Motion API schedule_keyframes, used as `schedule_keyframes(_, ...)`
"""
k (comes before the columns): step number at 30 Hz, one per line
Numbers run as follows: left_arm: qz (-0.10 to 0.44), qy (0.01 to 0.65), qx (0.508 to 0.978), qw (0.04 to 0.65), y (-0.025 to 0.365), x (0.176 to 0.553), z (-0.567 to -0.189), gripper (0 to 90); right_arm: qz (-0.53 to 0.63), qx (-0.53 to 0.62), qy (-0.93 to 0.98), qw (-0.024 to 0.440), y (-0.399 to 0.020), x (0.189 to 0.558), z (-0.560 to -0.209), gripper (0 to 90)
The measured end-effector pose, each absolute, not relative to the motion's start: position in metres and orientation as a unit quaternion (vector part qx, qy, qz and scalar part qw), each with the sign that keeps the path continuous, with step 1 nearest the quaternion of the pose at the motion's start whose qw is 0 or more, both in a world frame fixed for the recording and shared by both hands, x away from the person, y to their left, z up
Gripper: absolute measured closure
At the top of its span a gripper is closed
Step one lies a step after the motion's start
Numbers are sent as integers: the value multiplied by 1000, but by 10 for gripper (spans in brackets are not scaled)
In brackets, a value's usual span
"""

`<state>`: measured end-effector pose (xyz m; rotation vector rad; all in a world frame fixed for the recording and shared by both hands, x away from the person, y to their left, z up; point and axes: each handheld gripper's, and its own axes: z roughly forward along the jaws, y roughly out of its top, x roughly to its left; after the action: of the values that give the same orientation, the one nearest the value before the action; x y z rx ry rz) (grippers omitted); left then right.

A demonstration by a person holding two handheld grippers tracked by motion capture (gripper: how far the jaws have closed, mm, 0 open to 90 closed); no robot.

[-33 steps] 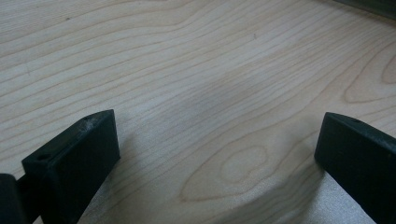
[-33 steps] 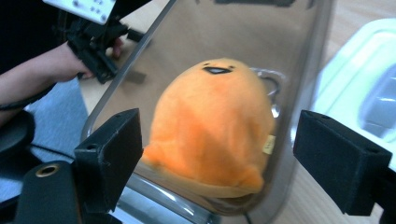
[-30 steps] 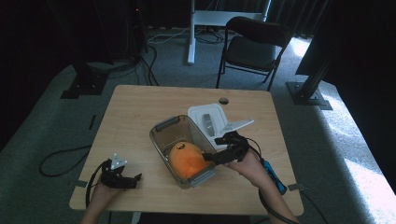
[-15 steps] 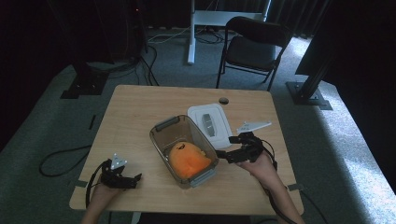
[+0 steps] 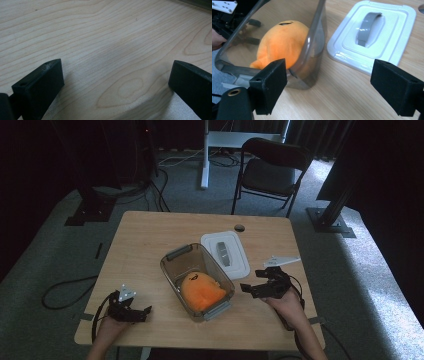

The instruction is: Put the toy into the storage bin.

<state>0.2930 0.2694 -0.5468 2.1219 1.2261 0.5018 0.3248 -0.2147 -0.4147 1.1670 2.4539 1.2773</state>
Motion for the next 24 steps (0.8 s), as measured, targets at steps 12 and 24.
schedule_keyframes(12, 190, 465, 806, 314, 270, 293, -547, 2, 416, 432, 794, 98, -248, 317, -437, 133)
schedule_keyframes(24, 190, 465, 806, 314, 270, 293, -547, 3, 385, 488, 775, 116, -281, 311, -463, 121)
